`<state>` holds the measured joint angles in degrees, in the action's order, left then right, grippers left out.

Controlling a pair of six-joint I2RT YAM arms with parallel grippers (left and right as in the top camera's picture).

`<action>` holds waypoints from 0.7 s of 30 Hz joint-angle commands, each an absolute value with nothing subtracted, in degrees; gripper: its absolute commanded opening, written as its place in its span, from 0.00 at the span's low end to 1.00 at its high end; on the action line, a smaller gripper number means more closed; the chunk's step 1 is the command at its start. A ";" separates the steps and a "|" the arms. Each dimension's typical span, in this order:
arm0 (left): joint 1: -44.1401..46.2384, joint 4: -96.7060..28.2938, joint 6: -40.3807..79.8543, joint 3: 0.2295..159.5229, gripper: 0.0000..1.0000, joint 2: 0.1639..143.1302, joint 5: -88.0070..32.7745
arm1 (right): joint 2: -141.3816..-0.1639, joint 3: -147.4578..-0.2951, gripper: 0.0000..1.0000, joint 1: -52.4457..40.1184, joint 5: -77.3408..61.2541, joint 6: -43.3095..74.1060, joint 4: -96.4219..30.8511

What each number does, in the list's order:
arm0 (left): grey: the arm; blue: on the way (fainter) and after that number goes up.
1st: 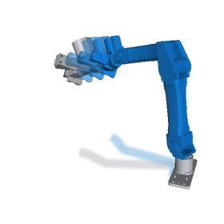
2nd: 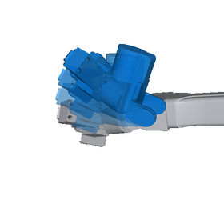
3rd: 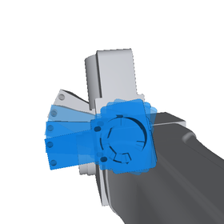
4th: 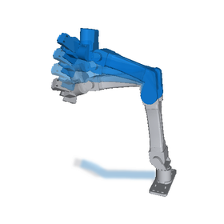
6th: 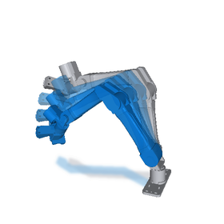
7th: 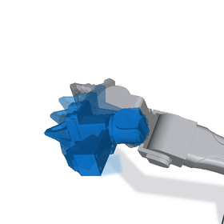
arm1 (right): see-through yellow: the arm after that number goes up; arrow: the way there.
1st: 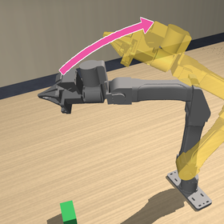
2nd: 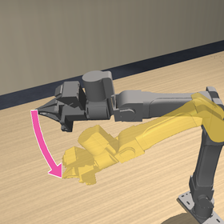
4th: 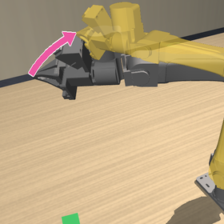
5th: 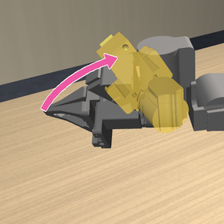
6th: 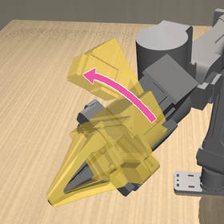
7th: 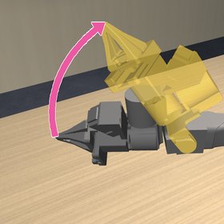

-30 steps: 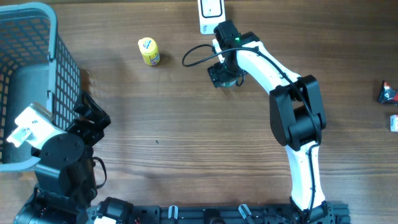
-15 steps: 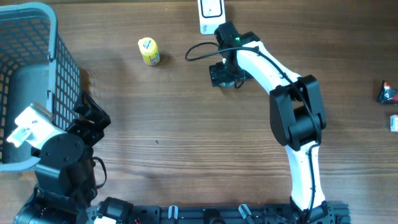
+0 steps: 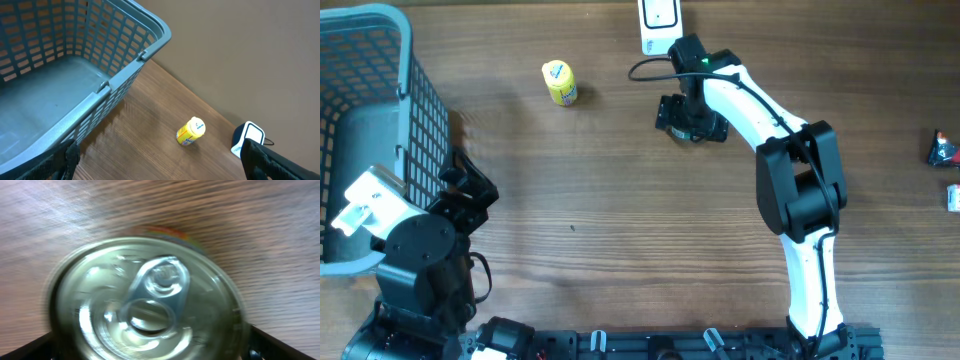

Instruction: Scan the item barcode

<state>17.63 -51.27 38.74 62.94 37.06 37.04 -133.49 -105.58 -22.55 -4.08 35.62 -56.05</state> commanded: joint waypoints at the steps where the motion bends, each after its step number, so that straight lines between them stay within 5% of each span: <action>1: 17.85 -51.35 39.51 62.89 1.00 36.91 36.69 | -139.39 -102.69 1.00 -23.29 -19.81 50.92 -53.21; 12: 17.85 -51.35 39.51 62.89 1.00 36.91 36.69 | -139.39 -102.69 1.00 -23.29 -20.18 72.38 -51.62; 21: 17.85 -51.48 39.51 62.89 1.00 36.93 36.67 | -139.39 -102.69 1.00 -23.22 -13.43 76.71 -52.80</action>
<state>17.63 -51.35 38.74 62.94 37.06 36.99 -133.93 -105.62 -22.46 -18.61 73.97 -51.55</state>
